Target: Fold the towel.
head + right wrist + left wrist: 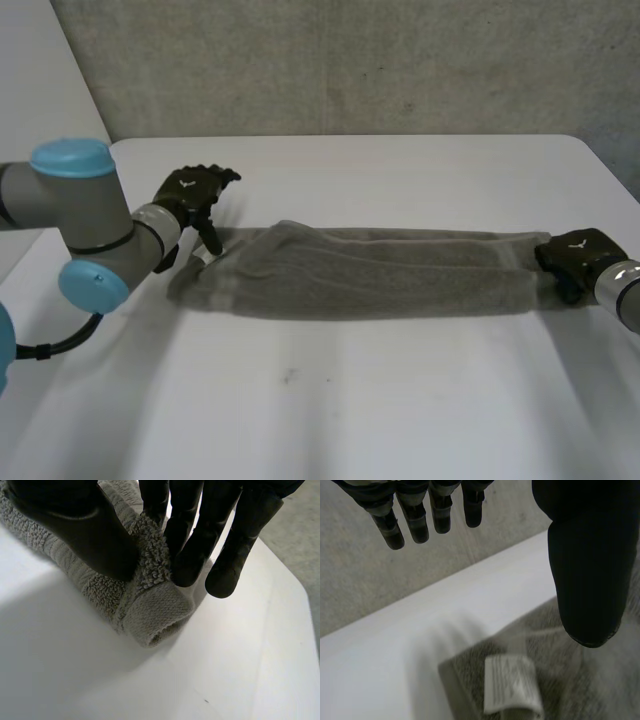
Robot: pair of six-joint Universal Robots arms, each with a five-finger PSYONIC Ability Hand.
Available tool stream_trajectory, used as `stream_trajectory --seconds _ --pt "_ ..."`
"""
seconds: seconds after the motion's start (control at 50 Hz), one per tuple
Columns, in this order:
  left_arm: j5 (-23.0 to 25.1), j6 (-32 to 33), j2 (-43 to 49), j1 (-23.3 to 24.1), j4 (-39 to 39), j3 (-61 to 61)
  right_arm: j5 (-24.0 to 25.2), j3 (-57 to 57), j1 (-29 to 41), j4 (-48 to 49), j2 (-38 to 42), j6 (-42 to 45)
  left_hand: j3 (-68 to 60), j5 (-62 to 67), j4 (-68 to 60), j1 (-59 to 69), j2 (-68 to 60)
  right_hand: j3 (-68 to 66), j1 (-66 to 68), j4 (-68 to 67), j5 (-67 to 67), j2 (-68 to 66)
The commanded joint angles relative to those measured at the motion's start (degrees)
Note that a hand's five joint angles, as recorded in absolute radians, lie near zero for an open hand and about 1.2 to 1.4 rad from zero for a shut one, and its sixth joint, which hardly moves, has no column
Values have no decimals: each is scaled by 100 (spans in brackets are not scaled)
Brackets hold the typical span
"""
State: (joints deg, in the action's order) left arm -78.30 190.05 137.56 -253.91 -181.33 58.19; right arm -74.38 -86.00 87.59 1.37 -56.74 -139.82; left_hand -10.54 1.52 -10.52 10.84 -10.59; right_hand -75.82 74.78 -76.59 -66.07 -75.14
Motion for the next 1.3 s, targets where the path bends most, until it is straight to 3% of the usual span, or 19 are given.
stream_trajectory --seconds 0.02,0.12,0.24,0.3,0.52,0.7,0.9,1.14,1.2,1.3 --pt "-45 313 639 25 -7 -229 -33 4 -111 -41 -110 103 -203 104 -205 172 -197 -418 522 -341 -393 -486" --pt "-160 516 887 26 -16 -405 -147 -22 -129 -5 -136 368 -439 340 -440 408 -433 -418 522 -341 -393 -486" --pt "-993 533 878 8 -16 -555 -305 -22 -269 -14 -162 482 -1010 912 -1012 980 -1005 -418 522 -341 -393 -486" --pt "-1152 525 738 8 10 -493 -305 -13 -269 3 -162 482 -1011 912 -1012 980 -1005 -418 522 -341 -393 -486" --pt "-1144 463 -97 95 -16 165 -305 -13 -252 3 -171 482 -977 878 -979 946 -972 -418 522 -341 -393 -486" --pt "-1065 428 -247 368 -78 263 -279 -5 -252 -14 -180 473 -876 777 -878 845 -871 -418 522 -341 -393 -486" --pt "-916 446 516 579 -939 -360 -279 -92 -234 -32 -180 473 -926 828 -928 896 -921 -418 522 -341 -393 -486" --pt "-942 428 1282 588 -526 -1126 -323 -5 -260 12 -180 447 -926 828 -928 896 -921 -418 522 -341 -393 -486" --pt "-951 375 1062 588 -306 -1047 -455 154 -366 12 -206 447 -893 794 -895 862 -887 -418 522 -341 -393 -486" --pt "-916 -203 -77 474 80 -416 -894 706 -428 -58 -548 473 -557 458 -558 526 -551 -418 522 -341 -393 -486"
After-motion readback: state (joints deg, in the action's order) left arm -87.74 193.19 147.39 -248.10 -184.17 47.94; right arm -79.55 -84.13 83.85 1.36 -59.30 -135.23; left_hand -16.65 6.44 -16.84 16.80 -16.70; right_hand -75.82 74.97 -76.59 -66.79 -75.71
